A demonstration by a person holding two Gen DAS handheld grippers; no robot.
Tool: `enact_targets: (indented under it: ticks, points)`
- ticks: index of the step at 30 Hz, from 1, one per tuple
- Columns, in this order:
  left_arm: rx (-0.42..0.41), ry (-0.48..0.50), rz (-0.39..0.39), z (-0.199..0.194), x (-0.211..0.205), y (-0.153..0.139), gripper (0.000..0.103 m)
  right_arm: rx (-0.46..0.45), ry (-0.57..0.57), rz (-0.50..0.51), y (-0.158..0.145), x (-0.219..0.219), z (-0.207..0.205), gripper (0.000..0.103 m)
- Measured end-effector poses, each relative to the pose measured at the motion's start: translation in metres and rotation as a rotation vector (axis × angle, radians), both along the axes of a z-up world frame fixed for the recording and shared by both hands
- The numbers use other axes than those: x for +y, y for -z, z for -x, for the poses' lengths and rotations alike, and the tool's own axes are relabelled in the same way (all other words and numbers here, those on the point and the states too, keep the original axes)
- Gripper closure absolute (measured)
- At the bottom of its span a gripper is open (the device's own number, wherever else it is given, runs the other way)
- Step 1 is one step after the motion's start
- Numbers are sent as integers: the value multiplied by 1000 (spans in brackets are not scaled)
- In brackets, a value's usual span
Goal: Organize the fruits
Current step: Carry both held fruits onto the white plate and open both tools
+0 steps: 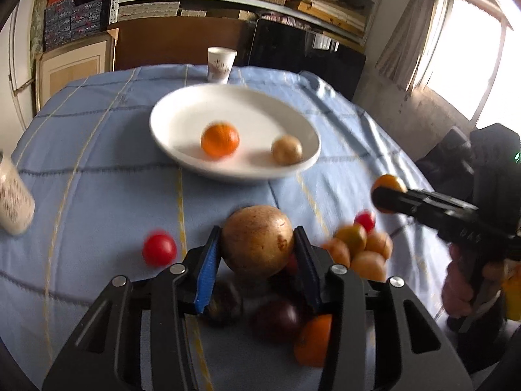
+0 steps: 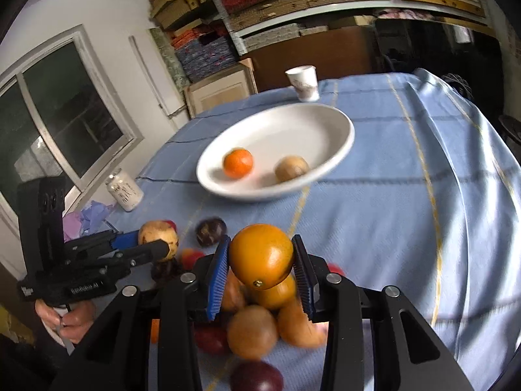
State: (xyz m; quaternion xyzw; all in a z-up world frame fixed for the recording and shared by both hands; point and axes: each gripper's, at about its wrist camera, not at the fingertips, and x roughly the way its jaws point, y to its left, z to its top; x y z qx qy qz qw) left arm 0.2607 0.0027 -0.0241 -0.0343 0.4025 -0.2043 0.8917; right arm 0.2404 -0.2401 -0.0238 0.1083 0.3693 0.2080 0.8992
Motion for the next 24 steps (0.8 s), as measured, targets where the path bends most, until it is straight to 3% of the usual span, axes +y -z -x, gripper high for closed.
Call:
enact_targets:
  ticks: [5, 11, 18, 19, 21, 24]
  points:
    - [-6, -64, -21, -64, 8, -18, 59, 29, -6, 6, -11, 16, -53, 65]
    - [47, -157, -58, -139, 14, -5, 59, 97, -32, 18, 3, 45, -100, 65]
    - [105, -182, -101, -171, 9, 18, 59, 127, -57, 78, 17, 70, -120, 64]
    - [109, -189, -101, -170, 10, 18, 56, 126, -53, 78, 16, 70, -119, 63]
    - [76, -189, -83, -160, 13, 8, 19, 119, -61, 45, 9, 65, -113, 48]
    - [-46, -200, -87, -126, 17, -21, 11, 41, -55, 12, -11, 51, -89, 46]
